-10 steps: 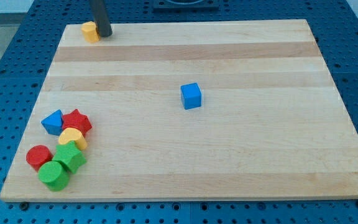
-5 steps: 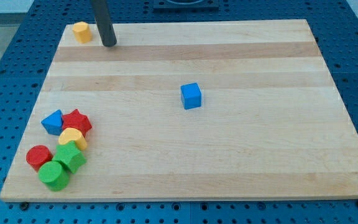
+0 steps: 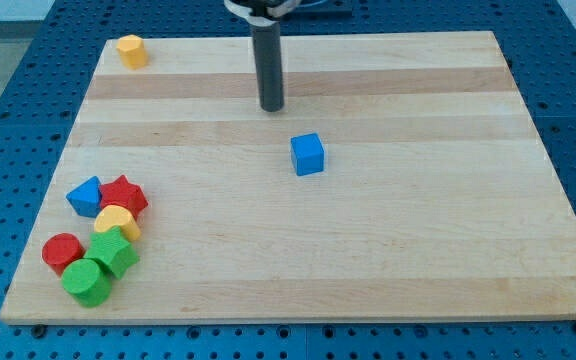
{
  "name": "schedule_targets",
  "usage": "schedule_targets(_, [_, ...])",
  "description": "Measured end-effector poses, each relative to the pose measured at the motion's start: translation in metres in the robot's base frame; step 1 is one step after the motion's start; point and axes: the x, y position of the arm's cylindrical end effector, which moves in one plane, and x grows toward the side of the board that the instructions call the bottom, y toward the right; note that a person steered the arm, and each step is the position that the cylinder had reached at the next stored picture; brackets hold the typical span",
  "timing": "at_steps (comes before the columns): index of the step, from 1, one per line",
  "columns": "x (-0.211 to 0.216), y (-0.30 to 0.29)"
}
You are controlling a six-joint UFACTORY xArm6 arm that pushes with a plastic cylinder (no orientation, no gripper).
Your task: Locate the blue cube at the right side of the yellow hexagon
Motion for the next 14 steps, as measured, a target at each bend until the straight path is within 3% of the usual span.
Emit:
schedule_targets(4, [0.061, 0.094])
schedule_targets(6, [0.09, 0.1])
schedule_targets(12, [0.102, -0.003])
schedule_targets(14, [0.081, -0.004])
